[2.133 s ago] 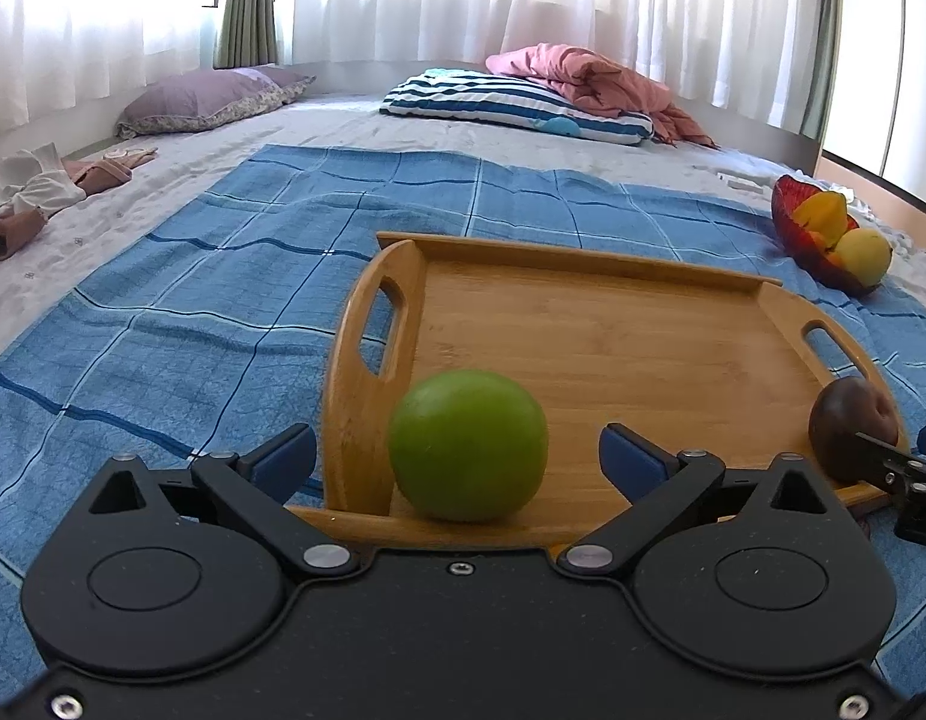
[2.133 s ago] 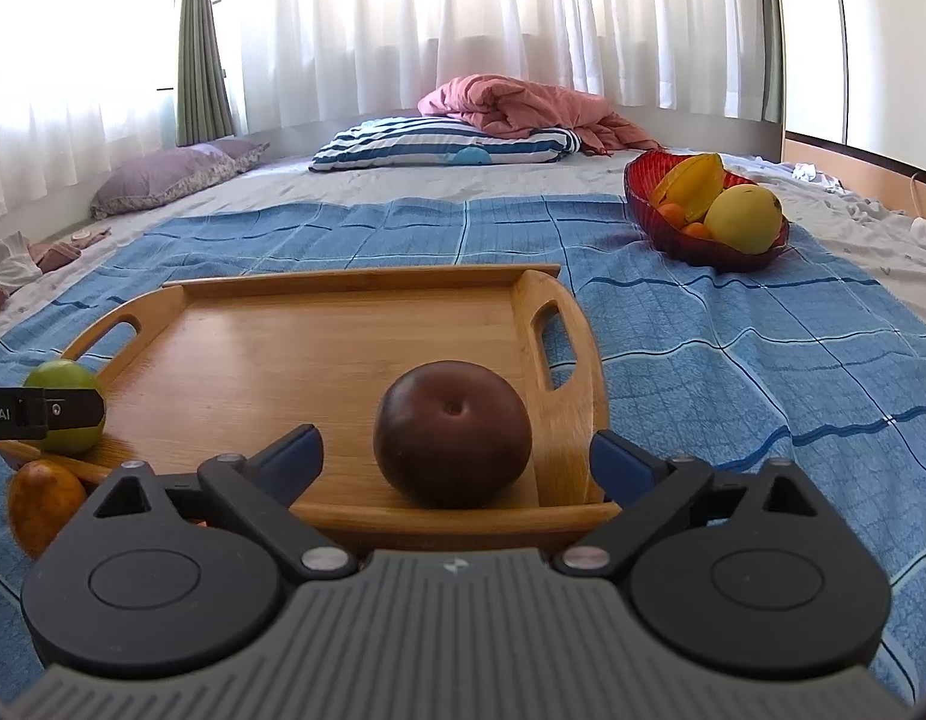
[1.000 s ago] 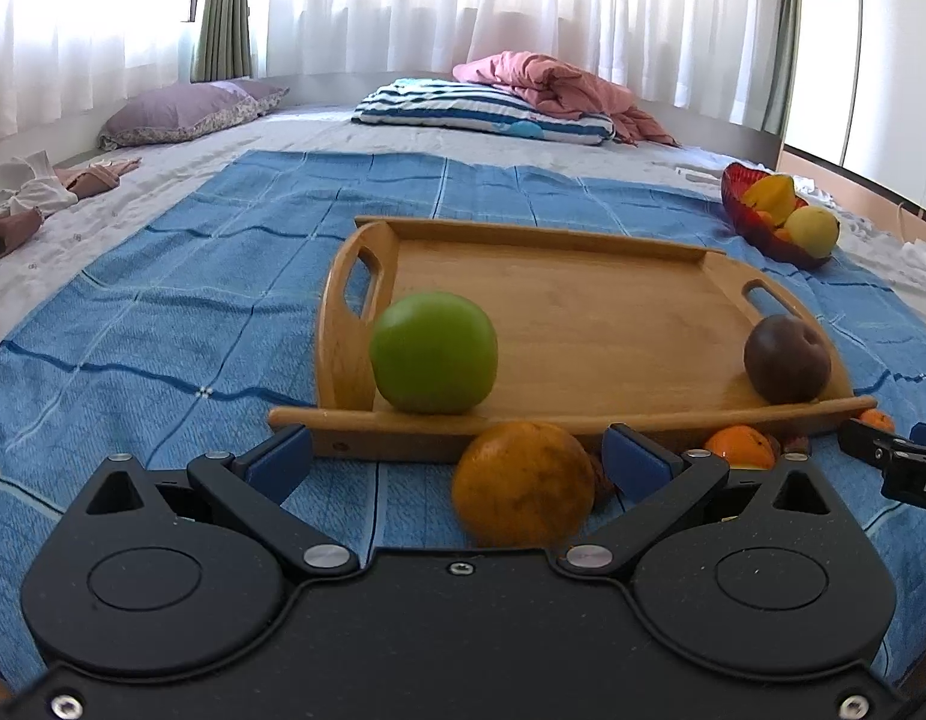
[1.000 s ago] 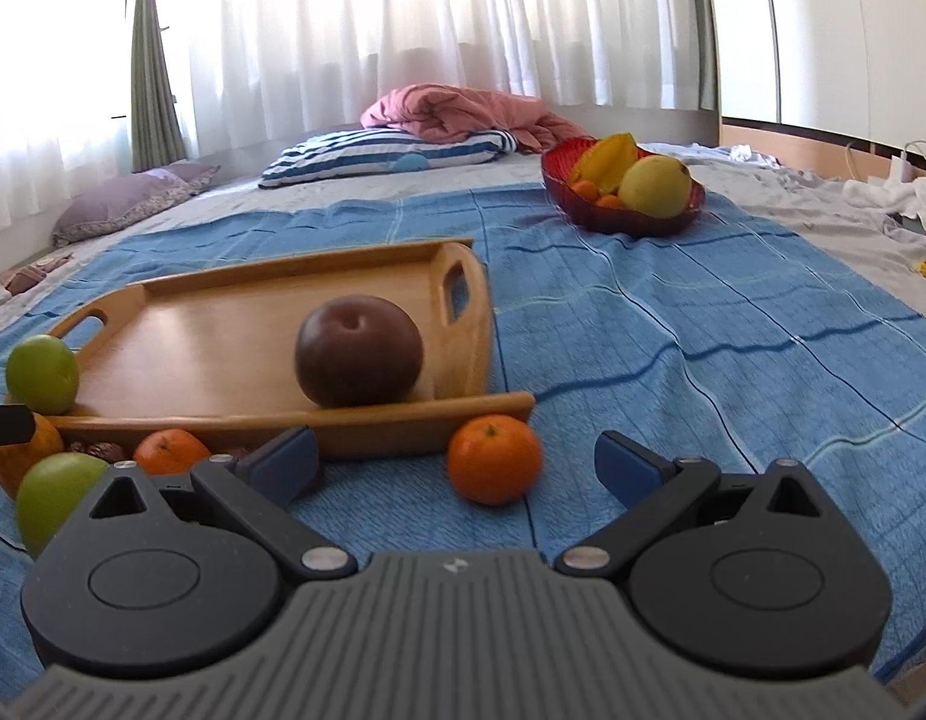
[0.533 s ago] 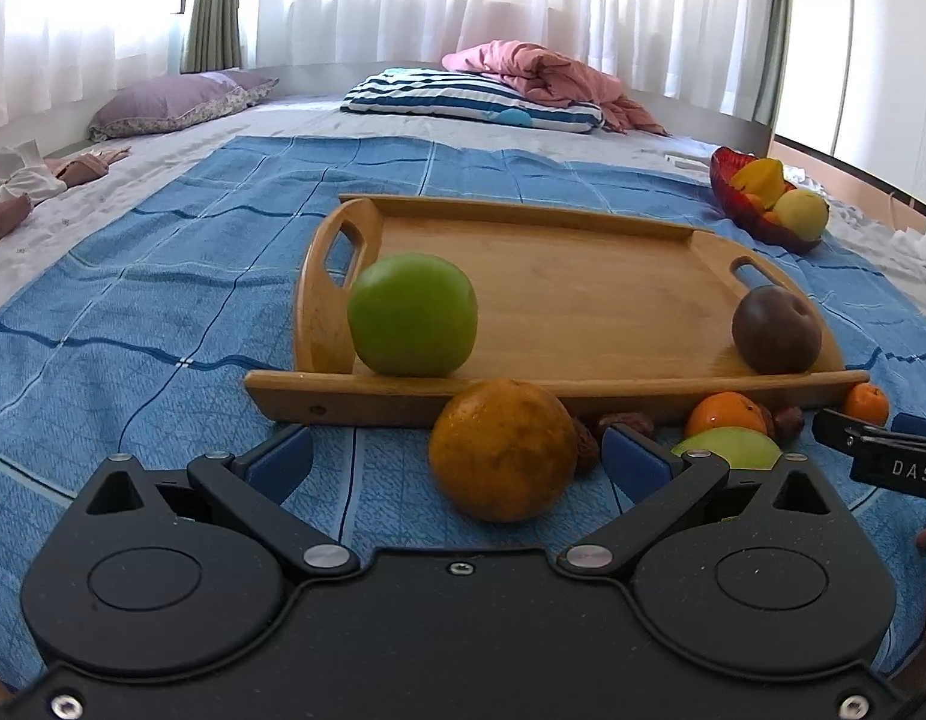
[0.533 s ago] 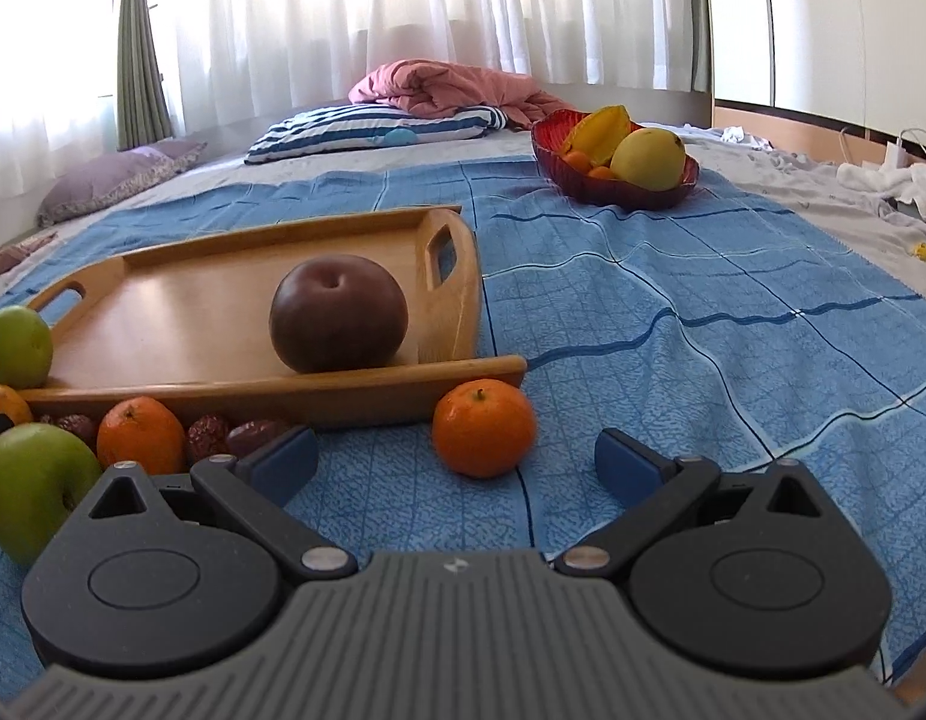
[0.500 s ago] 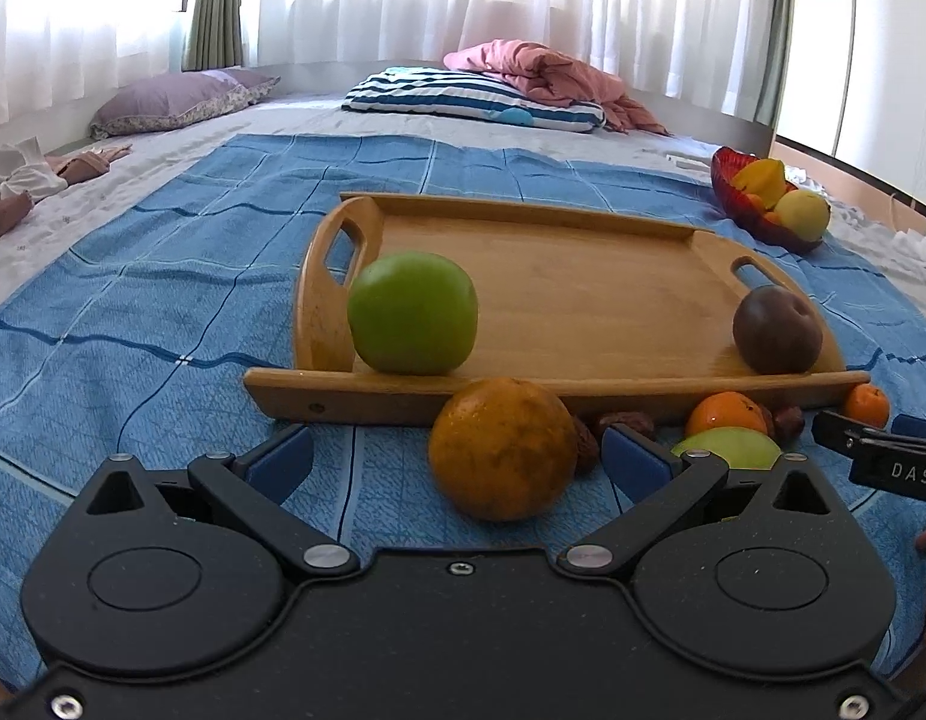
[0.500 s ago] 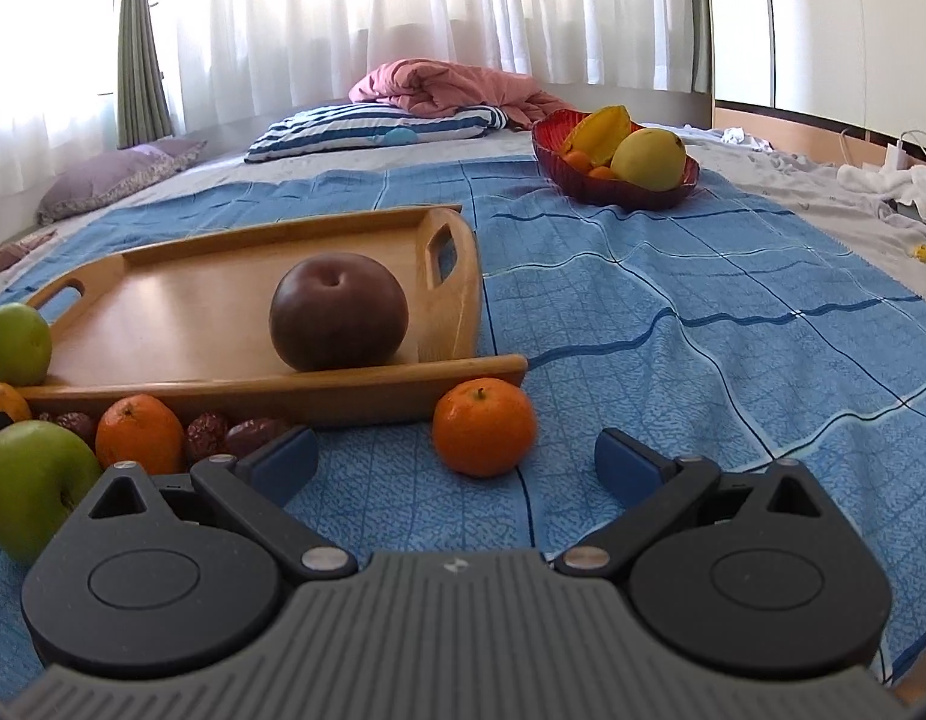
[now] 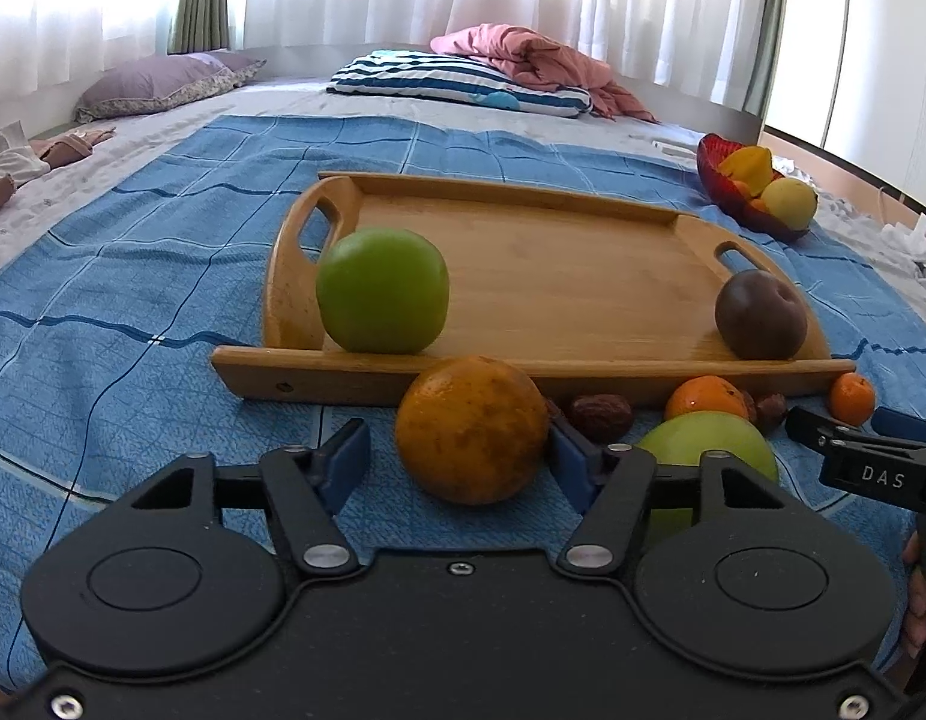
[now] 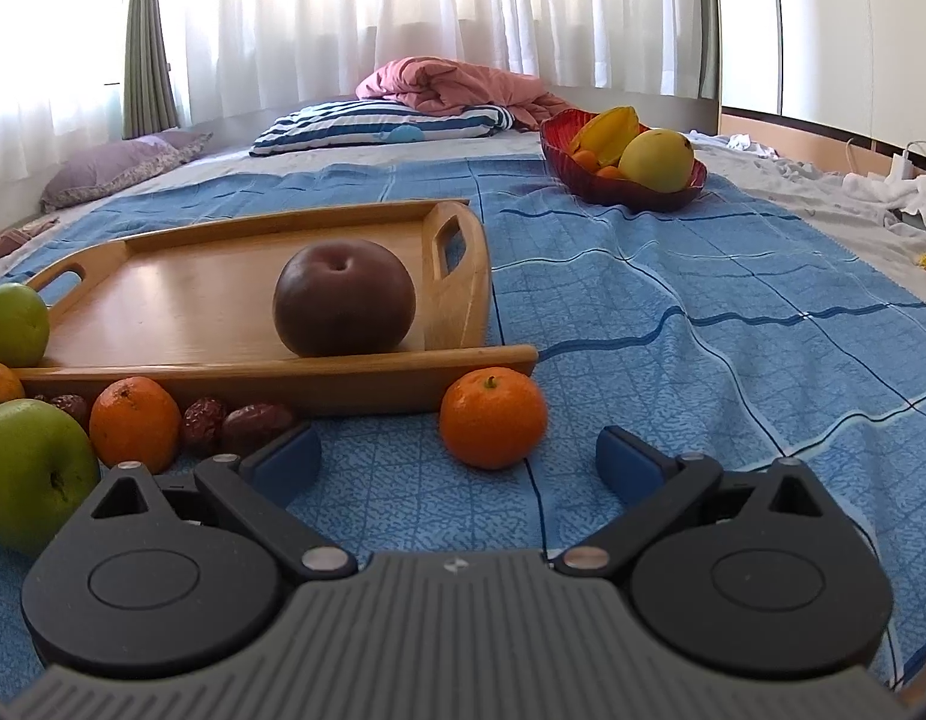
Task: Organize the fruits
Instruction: 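Grasp the large orange with the left tool while the right tool grasps a mandarin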
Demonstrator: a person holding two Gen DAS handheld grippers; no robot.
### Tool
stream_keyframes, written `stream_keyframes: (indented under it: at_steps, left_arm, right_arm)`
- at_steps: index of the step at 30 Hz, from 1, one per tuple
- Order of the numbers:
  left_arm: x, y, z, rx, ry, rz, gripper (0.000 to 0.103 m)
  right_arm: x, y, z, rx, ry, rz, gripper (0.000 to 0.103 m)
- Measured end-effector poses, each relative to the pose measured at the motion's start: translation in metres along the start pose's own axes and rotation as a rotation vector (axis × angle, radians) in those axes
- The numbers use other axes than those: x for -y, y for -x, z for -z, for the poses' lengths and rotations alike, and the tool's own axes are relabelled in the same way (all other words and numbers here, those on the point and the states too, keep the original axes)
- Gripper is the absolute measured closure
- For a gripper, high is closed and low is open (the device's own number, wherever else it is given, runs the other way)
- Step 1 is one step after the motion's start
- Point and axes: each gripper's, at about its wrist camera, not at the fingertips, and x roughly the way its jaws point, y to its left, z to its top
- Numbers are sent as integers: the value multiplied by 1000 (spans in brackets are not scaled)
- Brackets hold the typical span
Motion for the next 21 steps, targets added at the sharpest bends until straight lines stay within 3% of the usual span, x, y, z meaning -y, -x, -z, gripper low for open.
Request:
stream_keyframes:
  at_steps: [7,10,13,18,21]
  left_arm:
    - [1,-1,-1,-12,-3,4,45]
    - [1,-1,-2,-16,2,0,45]
    - [2,-1,-4,-21,-4,10,52]
    - [5,-1,-5,-29,-21,2,52]
    - [7,0,-6,-29,-33,-3,53]
  right_arm:
    - [-2,0,1,2,11,-2,12]
    - [-3,2,0,3,18,2,22]
    - [-4,5,-5,-6,33,11,37]
    - [-2,5,-13,-27,10,54,62]
    - [4,5,-18,-42,-14,51,64]
